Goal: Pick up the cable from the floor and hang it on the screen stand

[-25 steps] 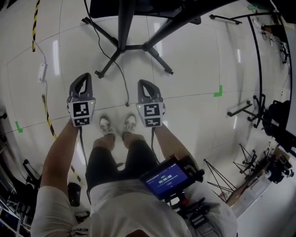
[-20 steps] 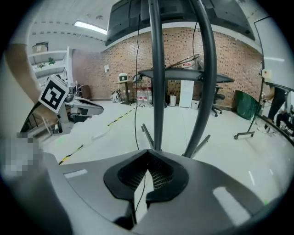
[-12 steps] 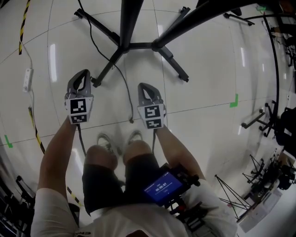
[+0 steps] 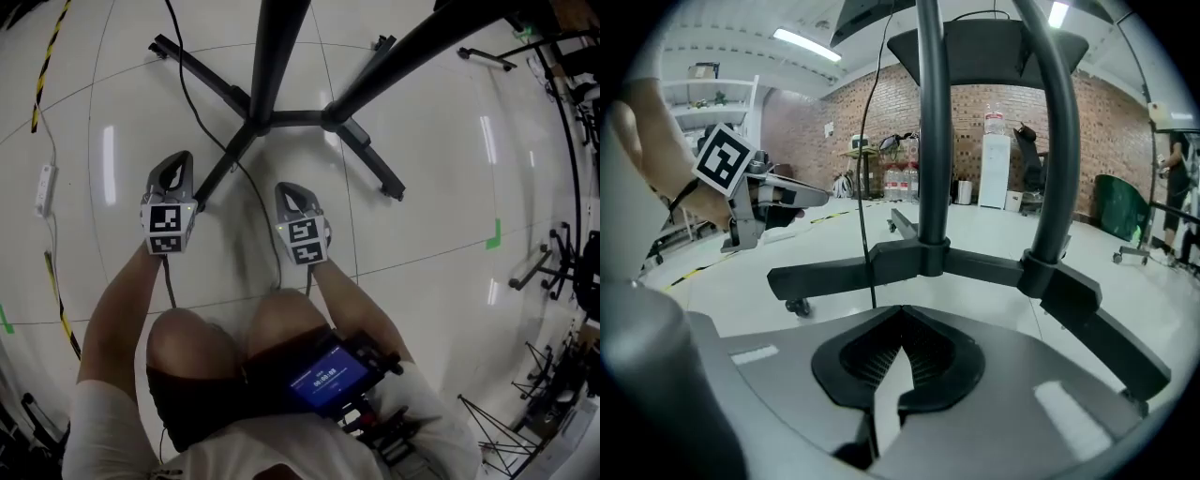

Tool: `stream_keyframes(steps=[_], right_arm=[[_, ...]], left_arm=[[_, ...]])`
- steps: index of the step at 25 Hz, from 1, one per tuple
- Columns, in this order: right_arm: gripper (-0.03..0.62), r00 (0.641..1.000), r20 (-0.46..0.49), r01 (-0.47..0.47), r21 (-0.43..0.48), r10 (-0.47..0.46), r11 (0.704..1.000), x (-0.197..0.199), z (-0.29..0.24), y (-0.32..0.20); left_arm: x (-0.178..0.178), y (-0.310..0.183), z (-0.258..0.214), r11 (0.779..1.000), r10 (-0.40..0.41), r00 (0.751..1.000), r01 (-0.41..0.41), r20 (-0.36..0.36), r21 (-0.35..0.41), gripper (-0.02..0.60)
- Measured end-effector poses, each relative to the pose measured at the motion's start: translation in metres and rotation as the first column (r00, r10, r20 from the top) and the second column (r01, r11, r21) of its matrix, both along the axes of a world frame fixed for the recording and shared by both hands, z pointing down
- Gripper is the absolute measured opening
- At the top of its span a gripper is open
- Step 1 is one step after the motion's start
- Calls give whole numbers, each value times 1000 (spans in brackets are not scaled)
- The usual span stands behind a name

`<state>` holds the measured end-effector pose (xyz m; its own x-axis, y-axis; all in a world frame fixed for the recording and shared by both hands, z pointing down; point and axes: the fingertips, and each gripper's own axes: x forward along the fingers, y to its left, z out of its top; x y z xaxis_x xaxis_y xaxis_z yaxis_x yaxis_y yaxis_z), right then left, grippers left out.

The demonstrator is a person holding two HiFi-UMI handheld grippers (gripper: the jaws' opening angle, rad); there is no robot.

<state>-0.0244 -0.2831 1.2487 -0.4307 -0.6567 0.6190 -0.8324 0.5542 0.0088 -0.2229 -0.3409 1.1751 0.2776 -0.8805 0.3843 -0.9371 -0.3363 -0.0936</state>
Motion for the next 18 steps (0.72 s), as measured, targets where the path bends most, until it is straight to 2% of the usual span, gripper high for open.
stream_keyframes(steps=[5, 8, 11, 14, 18], right_arm=[[14, 1000, 5, 11, -23, -11, 1000, -8, 17, 0], [14, 1000, 4, 16, -36, -16, 999, -13, 28, 3], [15, 1000, -10, 11, -48, -12, 999, -15, 43, 3], [50, 1000, -20, 6, -77, -7, 997, -17, 61, 3], [61, 1000, -14, 2, -100, -3, 995, -24, 71, 9]], left_arm=[[3, -2, 13, 1000, 5, 1000, -5, -24, -29, 2], [11, -4, 18, 999, 30, 999, -32, -43, -42, 2], [24, -7, 22, 996, 72, 993, -76, -92, -48, 5], [34, -14, 19, 992, 103, 983, -112, -150, -52, 105], [43, -24, 9, 990, 126, 973, -134, -193, -31, 153]])
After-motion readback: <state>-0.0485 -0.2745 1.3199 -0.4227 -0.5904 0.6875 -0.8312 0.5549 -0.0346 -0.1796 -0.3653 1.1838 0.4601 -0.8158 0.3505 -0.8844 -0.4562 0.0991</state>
